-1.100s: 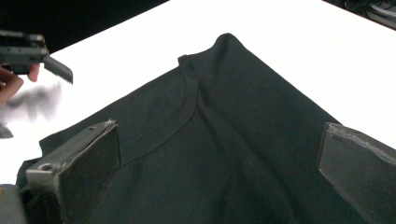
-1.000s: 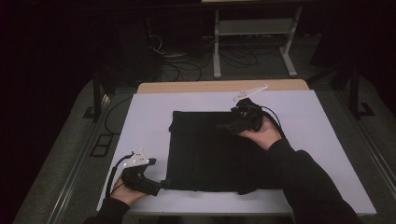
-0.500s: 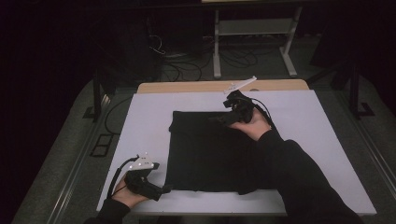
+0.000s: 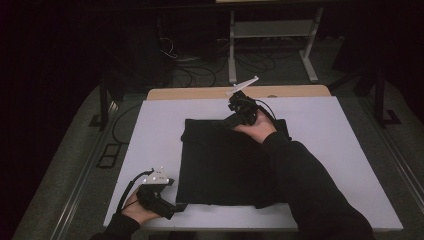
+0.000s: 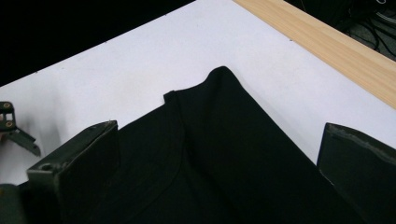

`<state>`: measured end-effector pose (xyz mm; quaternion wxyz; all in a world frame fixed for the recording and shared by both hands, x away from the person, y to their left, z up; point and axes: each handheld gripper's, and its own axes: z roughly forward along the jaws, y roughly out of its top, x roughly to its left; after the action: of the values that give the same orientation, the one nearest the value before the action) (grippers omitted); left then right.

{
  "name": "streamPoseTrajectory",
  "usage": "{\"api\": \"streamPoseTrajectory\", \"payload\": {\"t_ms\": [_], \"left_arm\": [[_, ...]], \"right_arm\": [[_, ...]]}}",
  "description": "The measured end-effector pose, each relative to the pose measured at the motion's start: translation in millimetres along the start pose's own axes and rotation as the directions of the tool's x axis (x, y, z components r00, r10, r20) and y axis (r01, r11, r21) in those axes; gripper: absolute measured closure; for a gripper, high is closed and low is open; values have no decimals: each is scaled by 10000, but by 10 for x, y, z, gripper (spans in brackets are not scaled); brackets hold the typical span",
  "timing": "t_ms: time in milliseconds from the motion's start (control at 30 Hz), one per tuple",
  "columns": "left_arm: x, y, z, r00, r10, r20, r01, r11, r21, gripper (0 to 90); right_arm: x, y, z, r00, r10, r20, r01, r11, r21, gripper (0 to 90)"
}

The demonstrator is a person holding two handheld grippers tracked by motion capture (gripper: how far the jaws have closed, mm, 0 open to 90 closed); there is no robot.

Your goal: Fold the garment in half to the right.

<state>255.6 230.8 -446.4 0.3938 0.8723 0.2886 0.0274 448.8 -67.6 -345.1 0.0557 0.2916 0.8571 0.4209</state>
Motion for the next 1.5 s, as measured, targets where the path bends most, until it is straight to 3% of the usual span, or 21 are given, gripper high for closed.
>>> {"api": "streamPoseTrajectory", "payload": {"t_ms": [533,633,733,833,900,1067,1133,1167,1267,1333,1500], "left_arm": [[-39,15,43,9997,263,30,-264,9992,303,0],[-50,8,45,9998,199,11,-199,9995,242,35],[-44,9,39,9991,413,-47,-412,9985,355,57],[-79,6,44,9985,407,-365,-399,9989,228,121],[-72,7,41,9991,340,-266,-335,9992,195,143],[-87,4,38,9980,280,-562,-281,9996,-9,277],[-86,3,38,9979,304,-574,-306,9995,-27,334],[-83,3,27,9962,518,-695,-514,9987,68,383],[-88,7,35,9956,533,-769,-535,9986,-1,448],[-81,18,33,9946,775,-695,-766,9969,162,493],[-84,42,57,9951,730,-668,-726,9973,94,590]], "right_arm": [[-15,261,346,9999,121,121,-122,9999,122,0],[-5,311,411,9999,138,105,-139,9998,166,0],[3,350,470,9999,119,113,-121,9997,212,0],[12,385,531,9999,135,83,-137,9997,210,0],[20,407,574,9998,151,85,-153,9995,288,0],[39,464,683,9999,149,81,-151,9993,333,0],[43,475,706,9999,155,66,-157,9994,299,0],[50,491,763,9998,206,60,-208,9993,297,0],[50,499,842,9998,200,44,-202,9992,354,0],[48,504,901,9997,235,52,-236,9990,368,0],[54,509,1049,9998,169,78,-173,9988,455,0]]}}
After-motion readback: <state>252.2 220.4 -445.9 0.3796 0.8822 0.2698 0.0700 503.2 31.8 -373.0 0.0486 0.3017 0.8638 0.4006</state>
